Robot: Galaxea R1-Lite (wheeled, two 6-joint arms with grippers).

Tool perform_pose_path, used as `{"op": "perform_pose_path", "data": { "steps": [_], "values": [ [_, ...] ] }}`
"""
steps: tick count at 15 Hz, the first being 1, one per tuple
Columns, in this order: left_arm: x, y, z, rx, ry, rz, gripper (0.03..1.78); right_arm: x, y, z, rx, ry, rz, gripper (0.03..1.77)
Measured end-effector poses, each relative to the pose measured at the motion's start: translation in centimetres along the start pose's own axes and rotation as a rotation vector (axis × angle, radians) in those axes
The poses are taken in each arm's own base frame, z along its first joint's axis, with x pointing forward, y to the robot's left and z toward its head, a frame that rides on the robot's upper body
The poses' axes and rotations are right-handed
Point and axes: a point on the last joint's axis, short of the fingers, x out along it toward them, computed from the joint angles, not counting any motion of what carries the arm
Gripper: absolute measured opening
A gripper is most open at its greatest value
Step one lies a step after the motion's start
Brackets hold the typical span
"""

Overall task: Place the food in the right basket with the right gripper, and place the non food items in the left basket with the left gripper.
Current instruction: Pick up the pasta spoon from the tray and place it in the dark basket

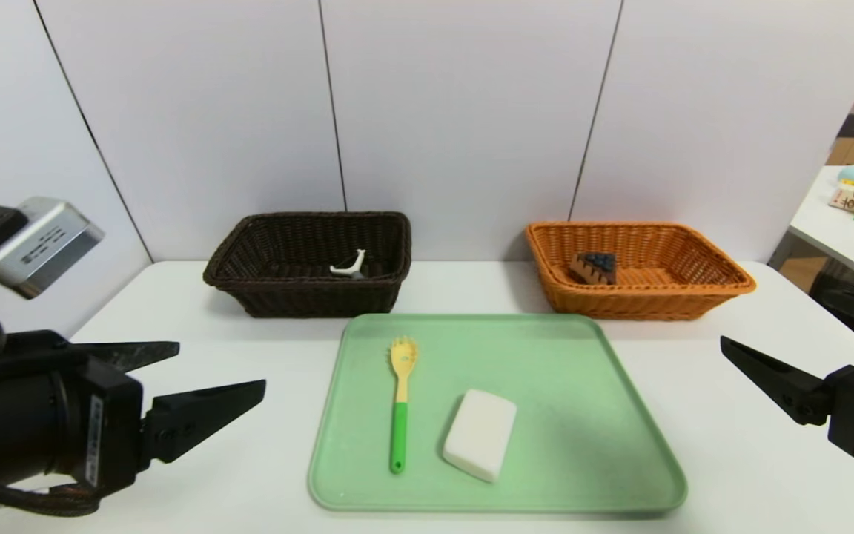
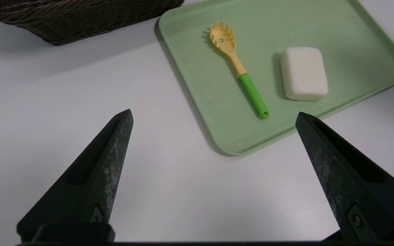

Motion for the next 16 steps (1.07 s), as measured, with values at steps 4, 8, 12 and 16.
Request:
{"op": "perform_pose_path", "data": {
  "steps": [4,8,12,16],
  "values": [
    [3.1,-3.0,3.0,-0.148,0.134,-0.04,1.69,-0.2,0.0,-0.4,-0.005,0.008,0.001,1.69],
    [6.5,-6.1,4.1,-0.203,0.287,-0.034,1.69,-0.1,0.0,-0.4,-0.008,0.008,0.001,1.69],
    [9.7,-8.4,3.9,-0.224,0.435,0.015,1.69,-0.1,0.1,-0.3,-0.009,0.007,0.007,1.69],
    [12.9,-9.6,3.0,-0.231,0.533,0.072,1.69,0.0,0.2,-0.5,-0.015,0.011,0.017,1.69]
  ]
}}
